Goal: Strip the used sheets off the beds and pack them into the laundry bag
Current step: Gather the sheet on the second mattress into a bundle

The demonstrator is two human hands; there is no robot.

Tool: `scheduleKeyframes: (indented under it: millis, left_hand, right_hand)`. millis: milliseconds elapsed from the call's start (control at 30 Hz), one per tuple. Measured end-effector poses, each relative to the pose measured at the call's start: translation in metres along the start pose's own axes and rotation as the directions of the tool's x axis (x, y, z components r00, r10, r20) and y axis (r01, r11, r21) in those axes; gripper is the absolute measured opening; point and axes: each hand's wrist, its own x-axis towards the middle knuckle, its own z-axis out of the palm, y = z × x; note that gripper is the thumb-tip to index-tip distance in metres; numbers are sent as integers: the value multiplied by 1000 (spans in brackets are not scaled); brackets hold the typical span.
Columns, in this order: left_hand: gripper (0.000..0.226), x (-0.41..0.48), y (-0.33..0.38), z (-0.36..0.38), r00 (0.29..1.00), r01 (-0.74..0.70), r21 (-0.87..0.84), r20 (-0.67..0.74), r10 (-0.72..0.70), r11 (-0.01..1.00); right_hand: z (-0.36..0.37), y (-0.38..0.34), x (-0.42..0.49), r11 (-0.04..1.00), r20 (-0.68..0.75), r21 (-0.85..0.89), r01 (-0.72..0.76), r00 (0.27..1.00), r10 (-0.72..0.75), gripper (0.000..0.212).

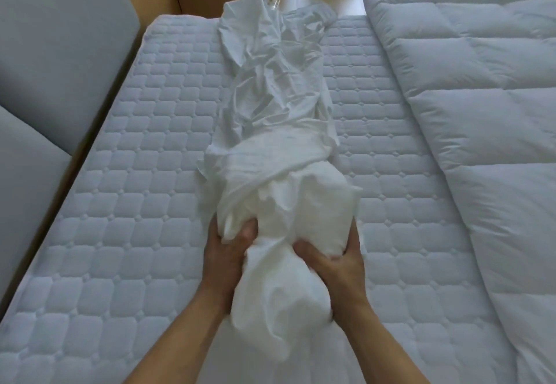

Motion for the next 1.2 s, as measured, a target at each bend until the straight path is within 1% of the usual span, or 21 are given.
scheduleKeyframes:
  millis: [67, 100, 200, 267, 300, 333, 400, 467, 500, 533, 567, 633, 667, 733, 800, 900, 933, 1000, 1100, 1167, 1200]
  left_hand:
    - [73, 10, 14, -3, 994, -110, 9, 27, 110, 994]
    - [84, 10, 11, -3, 996, -94, 54, 18, 93, 994]
    - [94, -3, -42, -11, 999, 43, 298, -4, -44, 954]
    - [100, -16, -74, -17, 984, 155, 427, 17, -179, 891]
    - [105, -15, -81, -18, 976, 180, 494, 17, -217, 850]
    - [110, -10, -79, -17, 974, 175, 599, 8, -225, 781]
    - [120, 1, -57, -16, 991, 98, 790, -20, -135, 605]
    - [133, 11, -33, -16, 993, -91, 855, 40, 110, 511]
    - [138, 17, -28, -19, 962, -218, 854, 105, 254, 472]
    - [139, 22, -26, -23, 905, -357, 830, 192, 380, 429]
    - [134, 26, -30, -26, 826, -500, 779, 297, 478, 380]
    - [110, 35, -43, -25, 715, -677, 669, 498, 491, 307]
    - [96, 39, -52, -22, 712, -695, 651, 566, 414, 306]
    - [78, 34, -73, -17, 788, -611, 720, 591, 172, 328]
    - [79, 28, -87, -15, 841, -513, 795, 541, 5, 324]
    - [101, 37, -61, -9, 852, -488, 808, 523, -21, 329]
    - [98, 43, -45, -6, 851, -505, 797, 523, 40, 332]
    - [70, 59, -17, 2, 838, -544, 769, 482, 254, 335]
    - [51, 104, 3, 16, 827, -459, 826, 262, 497, 328]
    - [55, 143, 11, 24, 838, -361, 855, 123, 532, 372]
    - [67, 162, 15, 27, 874, -293, 877, 84, 478, 381]
  right_hand:
    - [2, -9, 10, 996, 7, -26, 84, 996, -84, 101]
    - [2, -1, 12, 994, -5, -80, 75, 997, -76, 109]
    - [-10, 48, -8, 930, -29, -330, -163, 986, 162, 123]
    - [-21, 68, -22, 789, -16, -554, -266, 951, 310, 128]
    - [-24, 70, -21, 722, -22, -641, -261, 946, 323, 131]
    - [-25, 65, -16, 695, -41, -680, -234, 958, 282, 131]
    - [-22, 49, -5, 763, -74, -643, -64, 997, 21, 124]
    - [-12, 29, 5, 768, -67, -595, 238, 938, -341, 108]
    - [-6, 23, 11, 713, -26, -600, 361, 883, -469, 98]
    - [0, 18, 19, 653, 46, -618, 437, 850, -525, 88]
    - [6, 17, 27, 603, 139, -643, 472, 846, -514, 79]
    - [14, 26, 42, 515, 315, -728, 452, 888, -334, 68]
    - [15, 38, 45, 468, 363, -779, 418, 908, -206, 66]
    - [13, 63, 43, 397, 381, -841, 367, 924, -46, 73]
    - [10, 75, 38, 402, 362, -854, 331, 932, 1, 85]
    - [13, 57, 40, 469, 287, -847, 249, 958, 9, 87]
    - [18, 47, 44, 509, 230, -835, 207, 973, -18, 86]
    - [30, 20, 60, 616, 93, -773, 150, 988, -124, 83]
    - [51, -16, 111, 716, 7, -690, 105, 990, -139, 97]
    - [64, -31, 157, 703, 17, -710, 48, 999, -51, 117]
    - [69, -35, 179, 700, 12, -714, 6, 1000, 3, 126]
